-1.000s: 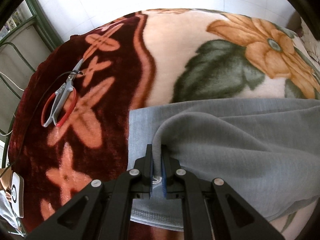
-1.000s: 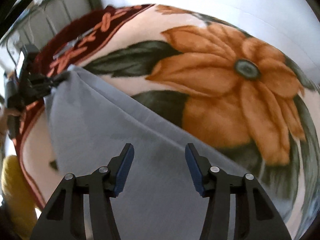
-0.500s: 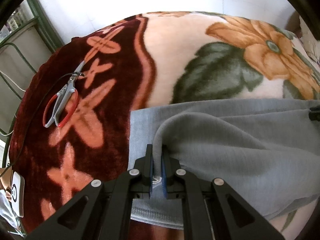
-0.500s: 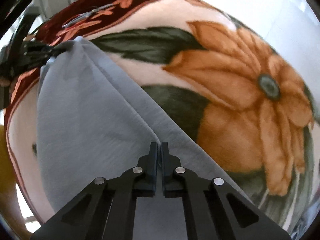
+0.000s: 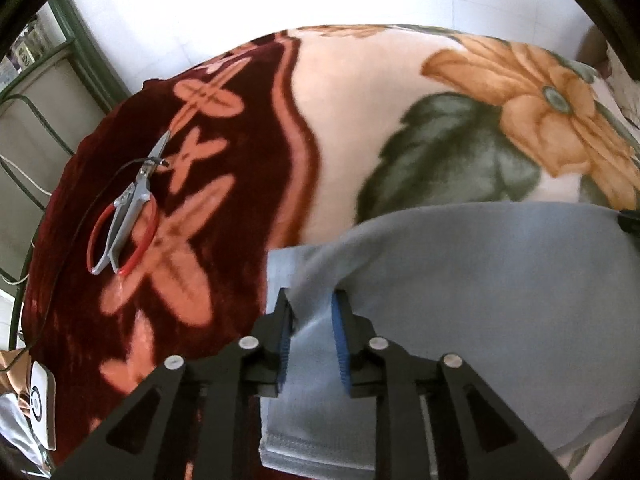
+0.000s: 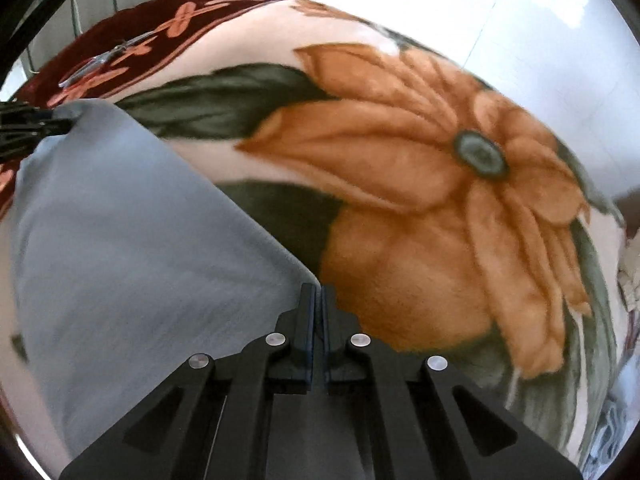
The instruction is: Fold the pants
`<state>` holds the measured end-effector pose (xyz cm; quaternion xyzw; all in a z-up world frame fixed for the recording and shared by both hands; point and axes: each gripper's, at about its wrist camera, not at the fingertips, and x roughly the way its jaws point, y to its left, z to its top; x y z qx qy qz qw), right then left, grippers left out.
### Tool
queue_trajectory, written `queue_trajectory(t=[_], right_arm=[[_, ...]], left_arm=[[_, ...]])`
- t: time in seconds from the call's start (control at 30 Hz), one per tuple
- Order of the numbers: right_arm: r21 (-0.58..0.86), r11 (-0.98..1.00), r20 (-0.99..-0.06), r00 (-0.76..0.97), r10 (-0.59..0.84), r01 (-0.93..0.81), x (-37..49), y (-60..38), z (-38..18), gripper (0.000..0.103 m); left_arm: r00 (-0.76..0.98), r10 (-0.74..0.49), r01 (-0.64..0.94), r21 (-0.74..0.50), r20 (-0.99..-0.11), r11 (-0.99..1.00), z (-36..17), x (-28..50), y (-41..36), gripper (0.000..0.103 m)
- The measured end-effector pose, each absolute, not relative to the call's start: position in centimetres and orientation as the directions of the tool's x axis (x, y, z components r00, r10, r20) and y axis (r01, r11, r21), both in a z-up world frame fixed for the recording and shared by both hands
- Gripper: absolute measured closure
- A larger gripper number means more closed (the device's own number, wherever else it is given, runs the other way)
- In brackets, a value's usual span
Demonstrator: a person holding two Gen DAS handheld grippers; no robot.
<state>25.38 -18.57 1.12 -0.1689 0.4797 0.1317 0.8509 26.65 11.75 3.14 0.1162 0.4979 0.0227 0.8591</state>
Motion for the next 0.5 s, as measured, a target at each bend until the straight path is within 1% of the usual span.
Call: queue_trajectory(t=[0.03, 0.07, 0.1, 0.23, 0.37, 0.5], right_arm=[[-0.158, 0.915, -0.862, 0.504, 0.057, -0.372, 25.3, -18.6, 1.4, 0.098], [-0.155, 0.919, -0.861, 0.506, 0.054, -0.362, 25.2, -18.7, 1.6, 0.097], [-0.154, 0.923, -0.858, 0.511, 0.051, -0.352, 25.0, -18.8, 2.0, 0.094], [-0.105, 0.936, -0.836, 0.539, 0.100, -0.337, 22.4, -18.9, 4.3, 0.079], [-0.073, 0.928, -0.839, 0.526, 0.141, -0.366, 18.6, -18.3, 5.9, 0.078], [-0.042, 0.916, -0.843, 0.506, 0.182, -0.399, 14.8, -17.4, 6.7, 0.078]], left_arm=[[0.502, 0.152, 0.074, 0.218, -0.851, 0.973, 3.2, 26.4, 12.1, 0.076], [0.501, 0.153, 0.069, 0.216, -0.852, 0.974, 3.3, 26.2, 12.5, 0.070], [0.503, 0.161, 0.058, 0.219, -0.849, 0.974, 3.7, 25.9, 13.0, 0.065], [0.511, 0.151, 0.027, 0.192, -0.846, 0.981, 5.3, 24.4, 15.1, 0.062], [0.499, 0.147, -0.011, 0.164, -0.854, 0.986, 6.1, 22.7, 16.8, 0.060], [0.502, 0.100, -0.020, 0.104, -0.859, 0.994, 6.9, 21.0, 17.3, 0.060]])
